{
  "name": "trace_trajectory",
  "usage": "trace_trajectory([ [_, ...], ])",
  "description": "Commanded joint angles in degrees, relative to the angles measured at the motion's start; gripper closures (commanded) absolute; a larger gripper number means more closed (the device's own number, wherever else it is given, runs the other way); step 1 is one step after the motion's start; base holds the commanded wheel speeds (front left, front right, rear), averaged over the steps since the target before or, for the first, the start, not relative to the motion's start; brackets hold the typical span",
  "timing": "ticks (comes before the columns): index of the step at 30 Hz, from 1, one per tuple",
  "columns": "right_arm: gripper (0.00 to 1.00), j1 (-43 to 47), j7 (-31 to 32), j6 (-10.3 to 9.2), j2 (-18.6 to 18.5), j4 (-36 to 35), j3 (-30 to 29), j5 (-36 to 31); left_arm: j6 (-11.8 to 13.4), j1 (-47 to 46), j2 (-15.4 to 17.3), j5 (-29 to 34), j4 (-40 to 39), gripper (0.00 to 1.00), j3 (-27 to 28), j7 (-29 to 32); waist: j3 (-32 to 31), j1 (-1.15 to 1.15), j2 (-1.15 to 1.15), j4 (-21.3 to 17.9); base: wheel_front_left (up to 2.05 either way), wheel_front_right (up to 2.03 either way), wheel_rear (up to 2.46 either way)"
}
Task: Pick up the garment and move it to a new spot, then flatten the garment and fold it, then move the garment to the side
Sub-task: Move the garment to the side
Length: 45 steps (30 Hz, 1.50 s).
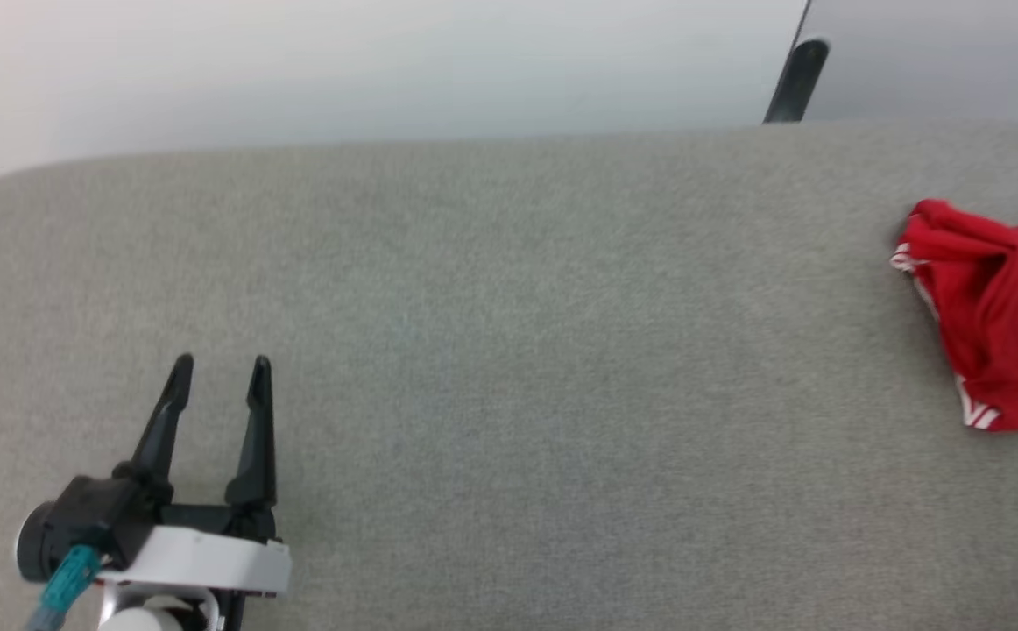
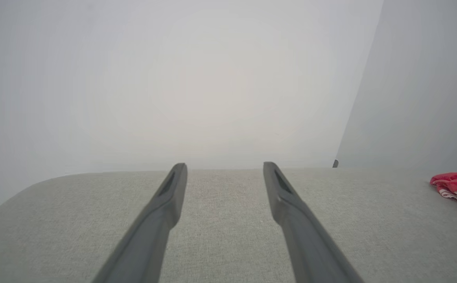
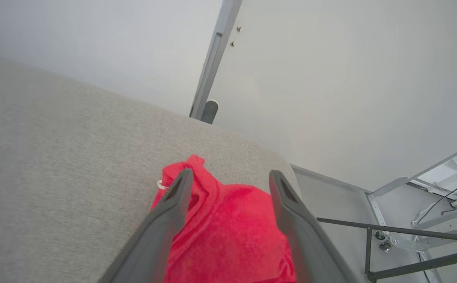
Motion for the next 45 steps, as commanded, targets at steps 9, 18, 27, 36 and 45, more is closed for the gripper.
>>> trace_trajectory([
  [9, 0.0, 9.5, -11.2, -0.1, 6.8, -5.1, -1.0, -1.6, -0.2, 3.3, 0.1, 0.5, 0.3, 0.0, 1.0, -0.2, -5.4, 0.0, 0.0, -2.7, 0.0, 0.0, 0.0],
  [18, 0.0, 15.1, -18.6, -0.1, 12.2, -6.1, -4.2, -2.3, -0.2, 5.9, -0.1, -0.2, 1.1, 0.0, 2.3, -0.1, -7.6, 0.0, 0.0, -3.4, 0.0, 0.0, 0.0],
  [27, 0.0, 19.7, -19.7, -0.1, 16.6, -11.0, -7.1, -5.0, -0.2, 7.2, 0.3, -0.6, 1.9, 0.0, 3.4, -0.1, -8.6, 0.0, 0.0, -3.4, 0.0, 0.0, 0.0],
  [36, 0.0, 24.5, -19.8, -0.1, 20.1, -16.8, -10.1, -7.2, -0.2, 7.6, 0.0, -0.4, 2.1, 0.0, 3.7, -0.2, -9.0, 0.0, 0.0, -3.3, 0.0, 0.0, 0.0],
  [45, 0.0, 28.4, -19.8, -0.1, 22.8, -19.1, -10.3, -8.1, -0.2, 7.8, -0.3, -0.2, 2.3, 0.0, 3.4, -0.2, -9.2, 0.0, 0.0, -3.2, 0.0, 0.0, 0.0],
])
